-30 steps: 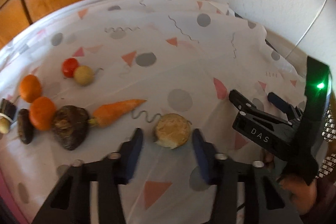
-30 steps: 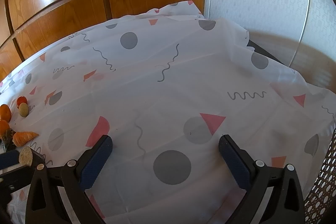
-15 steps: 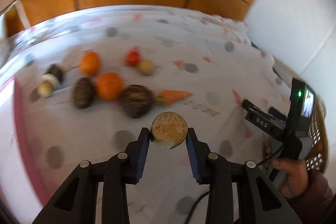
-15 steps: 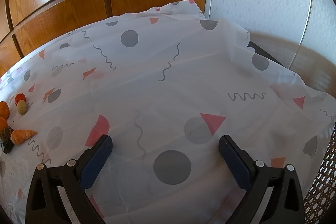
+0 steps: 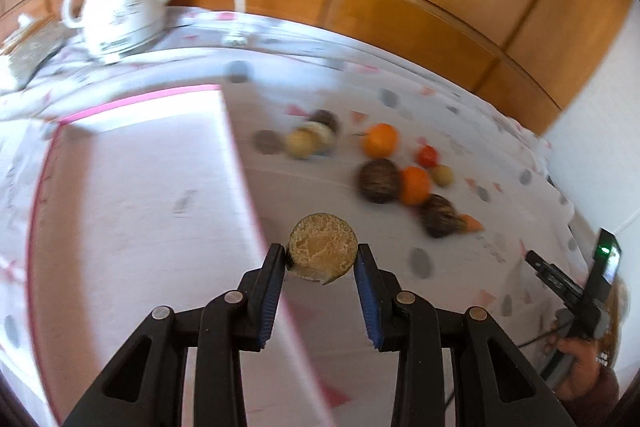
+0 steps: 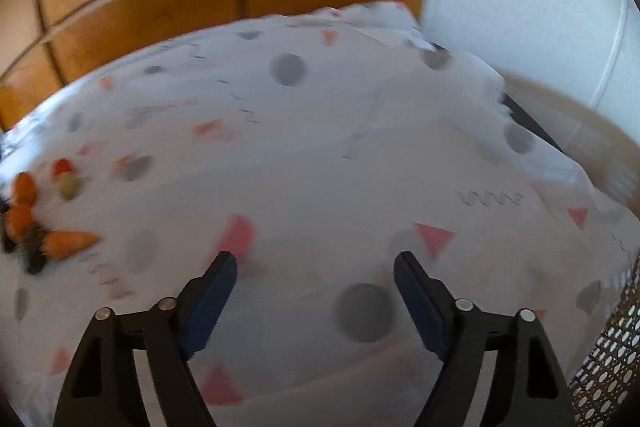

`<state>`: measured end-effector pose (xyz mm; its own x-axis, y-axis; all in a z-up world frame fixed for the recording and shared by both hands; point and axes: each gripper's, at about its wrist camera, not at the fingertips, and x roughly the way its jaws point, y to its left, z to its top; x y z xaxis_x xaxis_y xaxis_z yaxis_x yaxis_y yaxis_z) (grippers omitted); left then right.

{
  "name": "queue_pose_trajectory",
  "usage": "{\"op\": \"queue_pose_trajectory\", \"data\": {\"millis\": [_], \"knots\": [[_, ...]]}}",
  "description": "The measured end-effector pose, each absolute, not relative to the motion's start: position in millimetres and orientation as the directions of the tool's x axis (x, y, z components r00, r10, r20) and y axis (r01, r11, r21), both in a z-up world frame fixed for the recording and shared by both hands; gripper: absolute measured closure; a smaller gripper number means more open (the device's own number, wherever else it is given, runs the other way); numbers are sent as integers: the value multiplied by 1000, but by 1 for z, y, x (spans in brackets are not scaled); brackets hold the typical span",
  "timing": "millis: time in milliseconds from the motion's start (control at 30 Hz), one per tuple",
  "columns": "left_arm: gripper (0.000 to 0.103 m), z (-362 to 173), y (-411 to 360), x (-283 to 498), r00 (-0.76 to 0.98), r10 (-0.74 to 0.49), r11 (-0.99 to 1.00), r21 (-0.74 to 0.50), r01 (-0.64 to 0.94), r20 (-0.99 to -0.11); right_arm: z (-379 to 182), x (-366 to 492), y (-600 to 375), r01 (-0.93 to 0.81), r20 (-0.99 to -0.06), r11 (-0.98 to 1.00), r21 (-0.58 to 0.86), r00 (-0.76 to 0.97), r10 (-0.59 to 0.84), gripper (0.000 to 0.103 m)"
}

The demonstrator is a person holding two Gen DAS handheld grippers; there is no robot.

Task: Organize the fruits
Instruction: 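Carry the tan slice into the pink tray and open the left tool while the right tool approaches the carrot, then close the right tool on the orange carrot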

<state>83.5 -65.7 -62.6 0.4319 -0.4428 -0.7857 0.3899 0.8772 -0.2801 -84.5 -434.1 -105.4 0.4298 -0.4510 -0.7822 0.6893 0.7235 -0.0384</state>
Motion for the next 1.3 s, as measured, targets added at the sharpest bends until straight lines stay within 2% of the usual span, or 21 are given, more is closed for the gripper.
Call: {"op": "queue_pose_trajectory", "data": {"millis": [167, 267, 367, 533, 700, 767, 900, 1100, 1300], "knots": [[67, -67, -30, 100, 467, -398, 911, -283, 299, -790, -96, -59, -397, 498, -781, 867, 9, 545, -306, 33], [67, -70, -9, 114, 488, -363, 930, -279, 239, -793, -97, -42, -379, 395, -796, 918, 45, 569, -206, 41], [67, -72, 10, 130, 506, -317, 948, -264, 175, -802, -96, -26, -364, 308, -801, 950, 40, 579, -154, 45], [67, -80, 38, 153, 520, -235, 971, -228, 78, -821, -96, 4, -341, 141, -819, 989, -31, 564, -106, 45], [67, -85, 44, 160, 529, -198, 978, -200, 55, -825, -105, 30, -326, 4, -850, 993, -119, 517, -104, 45], [67, -87, 46, 159, 533, -191, 979, -197, 47, -824, -110, 38, -324, -31, -861, 992, -126, 500, -94, 47], [60, -87, 43, 155, 537, -184, 980, -196, 35, -823, -109, 45, -320, -70, -870, 991, -113, 488, -65, 57], [58, -81, 40, 135, 554, -157, 984, -177, 18, -818, -109, 43, -319, -69, -867, 992, -102, 496, -55, 58], [52, -70, 44, 110, 584, -151, 983, -183, 6, -797, -107, 34, -314, -56, -859, 990, -127, 505, -82, 60]]}}
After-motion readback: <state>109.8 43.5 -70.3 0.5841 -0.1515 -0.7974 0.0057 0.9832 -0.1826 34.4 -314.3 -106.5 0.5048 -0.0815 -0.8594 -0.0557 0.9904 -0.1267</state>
